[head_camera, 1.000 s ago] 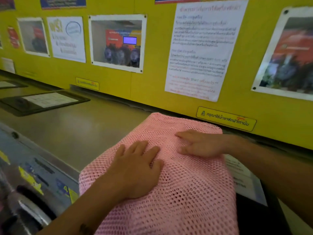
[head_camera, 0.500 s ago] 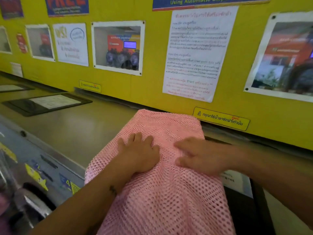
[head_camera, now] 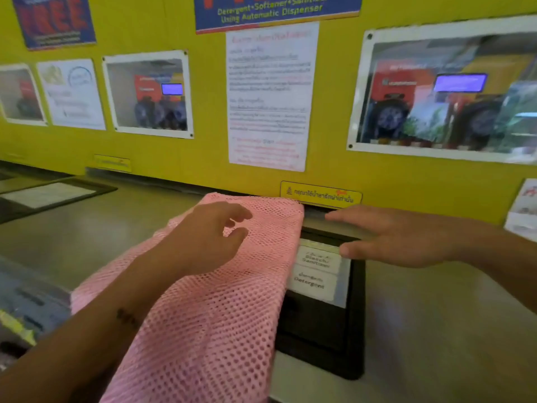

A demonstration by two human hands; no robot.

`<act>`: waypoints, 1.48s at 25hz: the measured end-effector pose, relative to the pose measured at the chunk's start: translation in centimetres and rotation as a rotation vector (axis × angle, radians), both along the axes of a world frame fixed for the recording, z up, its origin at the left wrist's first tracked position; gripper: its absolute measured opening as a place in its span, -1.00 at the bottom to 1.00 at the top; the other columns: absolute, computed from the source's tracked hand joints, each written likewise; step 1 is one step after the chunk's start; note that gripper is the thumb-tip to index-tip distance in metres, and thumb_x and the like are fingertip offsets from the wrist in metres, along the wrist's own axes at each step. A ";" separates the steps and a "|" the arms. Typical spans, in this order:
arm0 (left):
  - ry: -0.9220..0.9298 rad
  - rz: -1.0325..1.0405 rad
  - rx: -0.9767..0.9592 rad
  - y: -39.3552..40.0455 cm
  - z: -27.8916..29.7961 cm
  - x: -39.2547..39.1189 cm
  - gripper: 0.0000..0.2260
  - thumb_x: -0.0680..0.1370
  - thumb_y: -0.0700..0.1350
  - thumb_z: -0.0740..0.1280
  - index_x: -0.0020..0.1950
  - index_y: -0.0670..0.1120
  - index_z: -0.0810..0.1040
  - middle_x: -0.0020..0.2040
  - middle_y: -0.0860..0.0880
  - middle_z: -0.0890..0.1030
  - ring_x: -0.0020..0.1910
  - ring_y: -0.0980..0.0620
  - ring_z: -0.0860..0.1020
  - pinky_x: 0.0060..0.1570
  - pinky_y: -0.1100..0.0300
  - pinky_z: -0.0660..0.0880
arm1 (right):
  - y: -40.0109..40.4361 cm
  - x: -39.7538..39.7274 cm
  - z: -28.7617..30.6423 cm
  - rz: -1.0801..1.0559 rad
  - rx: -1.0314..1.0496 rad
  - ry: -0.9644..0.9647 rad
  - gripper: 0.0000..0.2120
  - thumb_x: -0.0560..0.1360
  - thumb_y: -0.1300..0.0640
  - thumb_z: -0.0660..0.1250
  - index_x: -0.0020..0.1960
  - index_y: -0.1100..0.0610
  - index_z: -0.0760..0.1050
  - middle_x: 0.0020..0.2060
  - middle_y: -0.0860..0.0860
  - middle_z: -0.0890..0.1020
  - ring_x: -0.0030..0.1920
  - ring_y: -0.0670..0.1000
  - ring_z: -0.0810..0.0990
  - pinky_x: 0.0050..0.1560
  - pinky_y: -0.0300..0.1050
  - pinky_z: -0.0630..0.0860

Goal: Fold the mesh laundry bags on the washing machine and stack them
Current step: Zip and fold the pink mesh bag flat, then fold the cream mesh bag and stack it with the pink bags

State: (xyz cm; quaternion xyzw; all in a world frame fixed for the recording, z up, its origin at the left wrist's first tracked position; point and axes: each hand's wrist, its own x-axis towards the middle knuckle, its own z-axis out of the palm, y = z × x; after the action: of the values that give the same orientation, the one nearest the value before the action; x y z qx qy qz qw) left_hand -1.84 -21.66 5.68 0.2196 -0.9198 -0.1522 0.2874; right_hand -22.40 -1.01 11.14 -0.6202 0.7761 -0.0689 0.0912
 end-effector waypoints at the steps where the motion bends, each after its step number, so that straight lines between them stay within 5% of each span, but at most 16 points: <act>1: 0.046 -0.071 -0.003 2.1 0.7 -1.5 -0.76 0.55 -0.08 0.32 0.21 0.07 0.58 0.15 0.12 0.61 0.06 0.17 0.58 0.17 0.07 0.52 | 2.2 -1.2 0.5 -0.036 0.034 0.048 -0.40 0.54 -0.21 0.23 0.52 -0.17 0.13 0.43 -0.28 0.23 0.44 -0.22 0.19 0.40 -0.30 0.16; 9: 0.097 -0.563 0.057 19.9 3.6 -14.4 -0.80 0.52 -0.16 0.34 0.06 0.10 0.63 -0.10 0.11 0.66 -0.13 0.14 0.60 -0.12 0.35 0.50 | 21.9 -9.5 3.3 -0.565 0.307 0.106 -0.38 0.53 -0.23 0.25 0.53 -0.18 0.15 0.54 -0.18 0.17 0.51 -0.08 0.18 0.49 -0.09 0.11; 15: -0.115 -0.663 0.034 27.8 0.8 -20.4 -0.81 0.53 -0.08 0.33 0.10 0.13 0.61 -0.08 0.13 0.66 -0.12 0.18 0.60 -0.16 0.44 0.47 | 28.5 -11.2 0.5 -0.876 0.452 -0.107 -0.26 0.44 -0.32 0.30 0.53 -0.11 0.17 0.50 -0.07 0.28 0.38 0.11 0.40 0.24 0.10 0.52; 18: -0.267 -0.678 0.015 29.8 -0.7 -21.9 -0.77 0.54 0.00 0.31 0.19 0.15 0.56 0.00 0.15 0.61 -0.07 0.19 0.58 0.03 0.24 0.53 | 28.4 -10.9 -2.7 -0.871 0.480 -0.020 -0.16 0.40 -0.42 0.25 0.54 -0.05 0.12 0.50 0.03 0.27 0.39 0.14 0.38 0.27 0.04 0.44; 25: -0.212 -0.500 -0.099 30.2 -3.6 -22.1 -0.68 0.52 0.02 0.31 0.28 0.13 0.50 0.08 0.15 0.61 0.03 0.14 0.51 0.13 0.19 0.48 | 26.7 -8.1 -6.0 -0.812 0.065 0.152 -0.59 0.47 -0.07 0.30 0.27 0.02 0.38 0.09 0.00 0.51 0.04 0.02 0.51 0.06 -0.06 0.49; 27: -0.155 -0.494 0.171 29.7 -3.1 -21.6 -0.71 0.50 -0.06 0.38 0.22 0.11 0.54 0.03 0.11 0.66 -0.02 0.16 0.58 0.07 0.21 0.52 | 26.0 -7.6 -5.8 -0.777 -0.058 0.156 -0.69 0.49 0.00 0.28 0.21 0.03 0.44 0.08 0.01 0.56 0.02 0.02 0.53 0.06 -0.04 0.52; 30: 0.026 -0.530 0.832 29.7 -1.0 -19.8 -0.72 0.53 -0.25 0.37 0.17 0.03 0.52 0.01 -0.09 0.70 -0.04 0.01 0.65 -0.02 0.12 0.56 | 24.0 -7.3 -5.1 -0.693 -0.279 0.087 -0.74 0.53 0.04 0.21 0.19 0.06 0.48 0.09 0.02 0.58 0.04 0.05 0.54 -0.04 -0.10 0.46; 31: 0.106 -0.515 0.872 29.4 -0.4 -19.4 -0.73 0.53 -0.28 0.35 0.16 0.01 0.52 0.02 -0.09 0.70 -0.02 0.00 0.66 -0.03 0.13 0.56 | 22.9 -7.1 -4.9 -0.650 -0.334 0.054 -0.75 0.55 0.06 0.20 0.20 0.07 0.48 0.08 0.02 0.57 0.05 0.05 0.55 -0.09 -0.14 0.41; 37: 0.602 -0.305 0.580 21.5 2.5 -13.0 -0.79 0.48 -0.26 0.42 -0.19 0.08 0.67 -0.23 0.09 0.72 -0.22 0.14 0.68 -0.10 0.19 0.59 | 14.5 -3.6 -2.9 -0.204 -0.639 -0.084 -0.76 0.58 0.11 0.24 0.23 0.01 0.52 -0.01 -0.09 0.61 -0.05 -0.11 0.53 -0.09 -0.18 0.41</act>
State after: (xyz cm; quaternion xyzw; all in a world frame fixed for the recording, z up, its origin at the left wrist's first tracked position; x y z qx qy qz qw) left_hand -14.86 -0.12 8.22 0.0989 -0.7364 -0.5017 0.4430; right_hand -25.98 13.52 8.24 -0.5333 0.7688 -0.3430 -0.0833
